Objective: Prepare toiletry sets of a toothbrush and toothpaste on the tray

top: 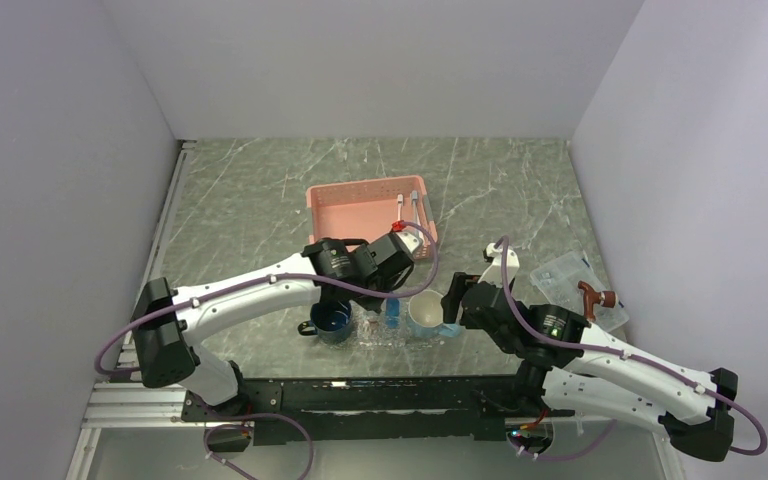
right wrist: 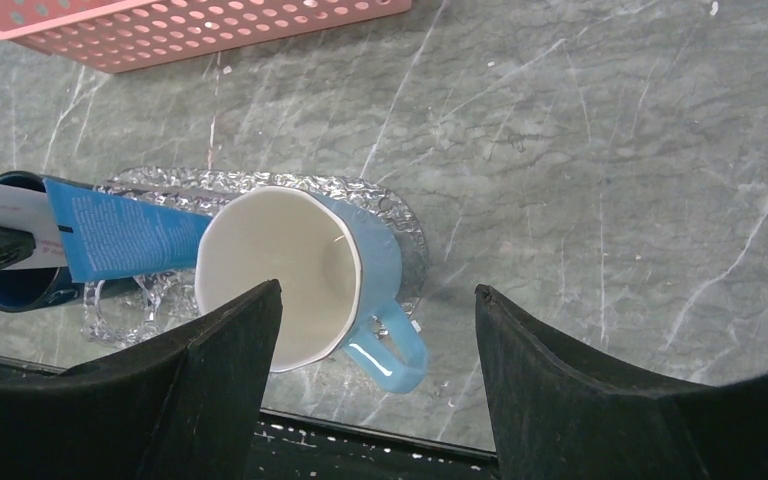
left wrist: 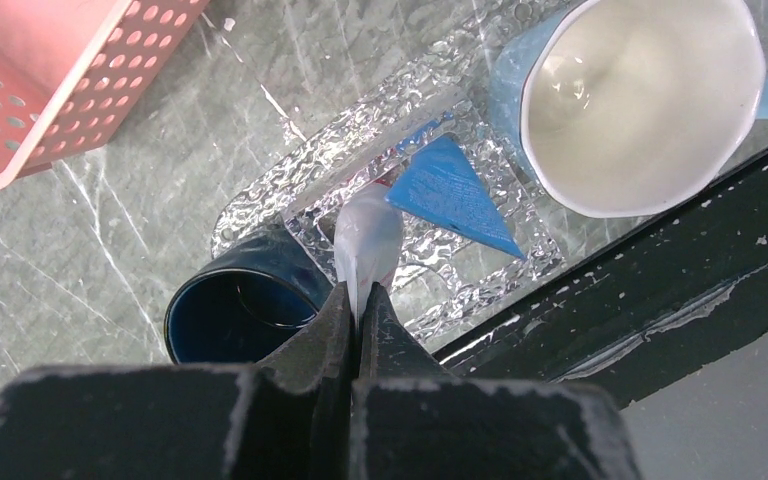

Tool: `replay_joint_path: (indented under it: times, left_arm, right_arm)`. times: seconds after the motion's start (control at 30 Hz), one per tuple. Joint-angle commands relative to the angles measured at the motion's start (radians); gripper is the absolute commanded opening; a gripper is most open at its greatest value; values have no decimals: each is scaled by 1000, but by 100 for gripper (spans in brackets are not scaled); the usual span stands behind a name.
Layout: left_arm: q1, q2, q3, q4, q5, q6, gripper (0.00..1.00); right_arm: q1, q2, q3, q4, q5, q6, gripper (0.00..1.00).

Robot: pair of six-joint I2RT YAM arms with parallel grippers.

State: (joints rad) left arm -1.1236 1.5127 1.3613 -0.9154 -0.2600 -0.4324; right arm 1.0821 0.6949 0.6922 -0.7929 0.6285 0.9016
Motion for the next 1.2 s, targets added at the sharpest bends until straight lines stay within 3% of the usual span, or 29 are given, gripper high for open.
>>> replay_joint_path:
  times: [0.0, 0.83, 1.17]
  left_arm:
    - [-5, 11, -5, 53, -17, 9, 0]
    - [4, 26, -42, 84, 5, -2, 0]
    - [5, 11, -41, 82, 4, 0, 25]
  right_arm:
    - [-2, -1, -5, 28, 0, 5, 73]
    - [-3, 0, -2, 21, 0, 5, 73]
    - [-2, 18, 11, 21, 4, -2, 73]
